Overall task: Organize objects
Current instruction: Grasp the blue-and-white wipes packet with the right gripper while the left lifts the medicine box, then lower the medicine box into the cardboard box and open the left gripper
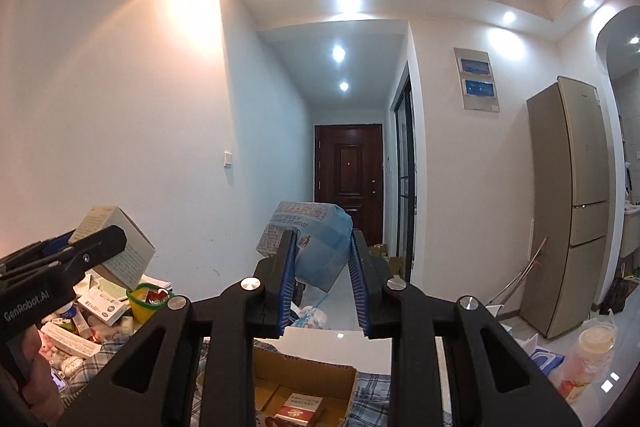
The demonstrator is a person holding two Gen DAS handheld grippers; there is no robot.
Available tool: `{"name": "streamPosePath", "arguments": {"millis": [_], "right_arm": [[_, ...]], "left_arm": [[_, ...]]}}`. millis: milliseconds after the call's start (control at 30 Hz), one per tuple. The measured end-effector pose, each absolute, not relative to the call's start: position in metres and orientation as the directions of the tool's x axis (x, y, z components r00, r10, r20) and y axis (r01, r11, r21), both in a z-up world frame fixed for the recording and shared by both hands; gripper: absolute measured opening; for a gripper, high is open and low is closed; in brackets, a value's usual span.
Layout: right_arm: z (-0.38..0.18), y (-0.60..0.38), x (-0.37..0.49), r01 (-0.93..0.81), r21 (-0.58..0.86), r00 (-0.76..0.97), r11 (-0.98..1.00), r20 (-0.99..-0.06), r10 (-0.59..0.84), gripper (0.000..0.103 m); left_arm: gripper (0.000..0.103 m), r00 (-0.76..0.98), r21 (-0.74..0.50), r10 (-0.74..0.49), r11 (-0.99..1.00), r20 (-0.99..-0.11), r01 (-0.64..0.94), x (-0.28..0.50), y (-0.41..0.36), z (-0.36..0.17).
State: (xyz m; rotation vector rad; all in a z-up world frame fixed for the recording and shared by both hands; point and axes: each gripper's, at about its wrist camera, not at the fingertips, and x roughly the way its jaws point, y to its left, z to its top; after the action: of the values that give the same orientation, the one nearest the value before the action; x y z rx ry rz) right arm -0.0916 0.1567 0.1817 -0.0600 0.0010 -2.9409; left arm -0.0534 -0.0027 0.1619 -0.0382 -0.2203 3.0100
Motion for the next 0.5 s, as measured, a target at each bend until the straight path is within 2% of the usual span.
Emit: {"name": "streamPosePath", "arguments": {"millis": [100, 267, 500], "right_arm": [[0.172, 0.154, -0.1, 0.182, -0.007, -0.983, -0.983, 0.03, -0.183, 0.025], [0.154, 0.15, -0.112, 0.163, -0.024, -0.987, -0.986, -0.01, -0.163, 0.025], [0.138, 0.153, -0.129, 0.139, -0.019, -0.988, -0.99, -0.065, -0.137, 0.025]], "left_arm": [[0.055, -0.986, -0.163, 0.158, -0.976, -0.054, -0.147, -0.068, 0.001, 0.154], [0.055, -0.992, -0.09, 0.125, -0.988, -0.032, -0.122, -0.074, 0.01, 0.139], [0.055, -0.983, -0.145, 0.125, -0.984, -0.138, -0.105, -0.106, -0.006, 0.114]]}}
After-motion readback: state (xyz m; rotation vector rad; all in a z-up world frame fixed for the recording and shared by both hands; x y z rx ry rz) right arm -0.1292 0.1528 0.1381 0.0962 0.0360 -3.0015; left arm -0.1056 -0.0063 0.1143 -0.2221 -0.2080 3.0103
